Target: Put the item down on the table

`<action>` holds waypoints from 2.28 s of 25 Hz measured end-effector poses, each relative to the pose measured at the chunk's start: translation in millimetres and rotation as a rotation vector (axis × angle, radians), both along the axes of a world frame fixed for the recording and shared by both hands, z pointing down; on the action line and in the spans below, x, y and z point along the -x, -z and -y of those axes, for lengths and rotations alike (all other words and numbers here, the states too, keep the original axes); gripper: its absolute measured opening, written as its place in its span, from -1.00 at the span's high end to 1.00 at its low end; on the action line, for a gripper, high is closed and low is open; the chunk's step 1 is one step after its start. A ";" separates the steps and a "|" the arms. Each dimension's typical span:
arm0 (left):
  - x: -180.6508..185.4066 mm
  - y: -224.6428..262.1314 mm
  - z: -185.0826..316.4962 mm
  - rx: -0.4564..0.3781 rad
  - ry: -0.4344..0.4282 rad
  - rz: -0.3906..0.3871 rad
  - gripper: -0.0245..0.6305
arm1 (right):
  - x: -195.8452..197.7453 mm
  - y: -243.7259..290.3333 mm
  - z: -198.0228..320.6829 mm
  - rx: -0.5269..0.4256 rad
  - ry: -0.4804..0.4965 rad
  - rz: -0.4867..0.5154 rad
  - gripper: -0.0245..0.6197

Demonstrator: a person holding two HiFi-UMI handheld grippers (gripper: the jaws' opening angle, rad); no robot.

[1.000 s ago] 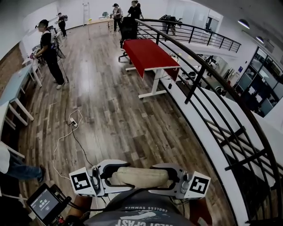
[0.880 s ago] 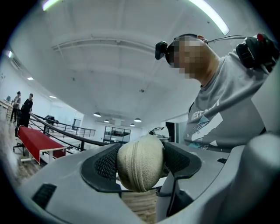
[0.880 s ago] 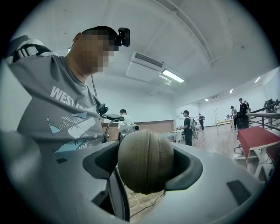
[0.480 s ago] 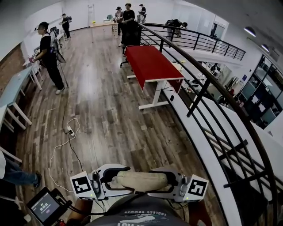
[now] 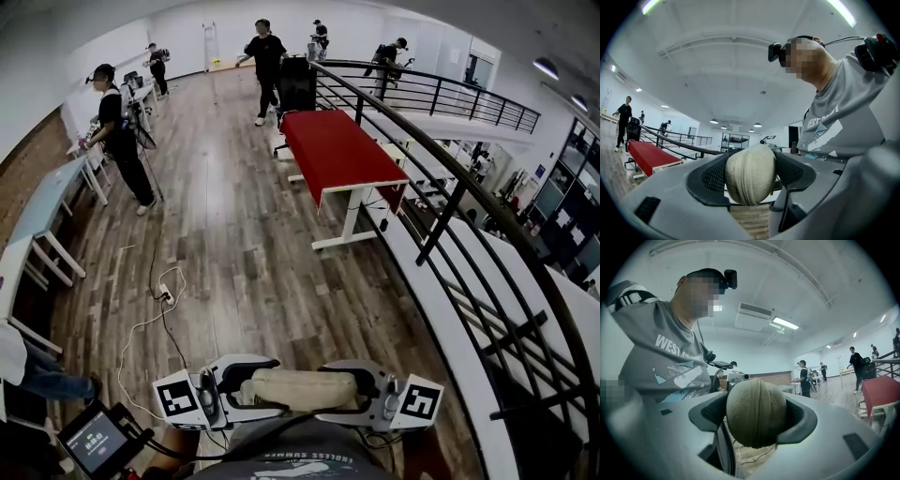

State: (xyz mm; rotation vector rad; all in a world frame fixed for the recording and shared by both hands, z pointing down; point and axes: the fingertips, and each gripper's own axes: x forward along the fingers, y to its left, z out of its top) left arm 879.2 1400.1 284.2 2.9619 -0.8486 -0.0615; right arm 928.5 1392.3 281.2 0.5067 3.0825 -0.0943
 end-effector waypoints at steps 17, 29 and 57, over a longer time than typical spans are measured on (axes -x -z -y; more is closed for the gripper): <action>99.5 -17.9 148.0 0.026 -0.065 -0.035 -0.05 | 99.2 -19.1 143.8 0.031 -0.062 -0.024 0.09; 252.0 -15.0 229.7 -0.020 0.025 -0.063 -0.05 | 251.8 -17.4 230.3 -0.003 0.025 -0.046 0.09; 429.0 -19.6 570.6 0.036 0.108 -0.076 -0.06 | 430.3 -20.6 574.5 0.036 0.103 -0.044 0.09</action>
